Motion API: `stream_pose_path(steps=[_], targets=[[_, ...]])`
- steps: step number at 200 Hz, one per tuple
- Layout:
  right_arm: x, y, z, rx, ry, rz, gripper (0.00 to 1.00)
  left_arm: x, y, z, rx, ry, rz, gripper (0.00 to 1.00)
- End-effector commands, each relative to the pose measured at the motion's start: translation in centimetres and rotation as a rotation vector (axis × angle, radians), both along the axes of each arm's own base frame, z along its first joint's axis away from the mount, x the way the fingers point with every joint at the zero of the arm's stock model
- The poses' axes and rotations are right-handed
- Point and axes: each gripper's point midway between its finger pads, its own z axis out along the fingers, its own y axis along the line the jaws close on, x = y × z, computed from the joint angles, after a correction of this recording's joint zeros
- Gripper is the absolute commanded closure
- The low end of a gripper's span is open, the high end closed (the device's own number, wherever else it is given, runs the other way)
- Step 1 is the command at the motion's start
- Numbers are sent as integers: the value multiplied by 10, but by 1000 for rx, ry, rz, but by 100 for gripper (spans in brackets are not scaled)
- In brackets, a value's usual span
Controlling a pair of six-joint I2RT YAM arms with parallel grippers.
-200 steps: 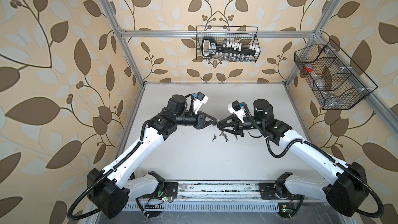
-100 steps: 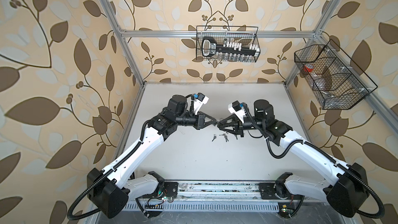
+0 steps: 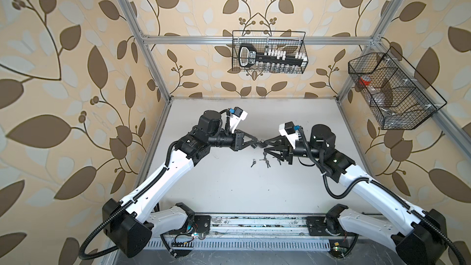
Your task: Lock with the key
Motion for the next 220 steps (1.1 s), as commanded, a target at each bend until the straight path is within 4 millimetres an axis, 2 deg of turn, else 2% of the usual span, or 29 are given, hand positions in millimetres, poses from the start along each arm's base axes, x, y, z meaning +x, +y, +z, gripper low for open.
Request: stream_pose_path(steps=[1, 25, 38, 51, 77, 104, 148, 185, 220], targets=[[21, -21, 18, 95, -72, -205, 52, -2, 4, 38, -79, -87, 24, 100], [33, -38, 15, 154, -36, -344, 45, 2, 6, 40, -98, -71, 67, 100], [33, -40, 11, 160, -8, -350, 45, 4, 7, 42, -106, -73, 79, 100], [28, -35, 11, 173, 24, -296, 46, 4, 8, 46, -116, -81, 85, 100], [11, -14, 17, 204, 85, -79, 46, 1, 13, 55, -149, -125, 106, 100], [-1, -4, 34, 284, 89, 50, 45, -4, 15, 61, -176, -146, 103, 100], [13, -5, 44, 305, 33, -8, 42, -13, 11, 68, -221, -136, 49, 100], [3, 3, 57, 312, -5, 86, 41, -17, 8, 72, -238, -131, 14, 100], [4, 8, 57, 306, -6, 101, 42, -19, 6, 74, -250, -124, -8, 100]])
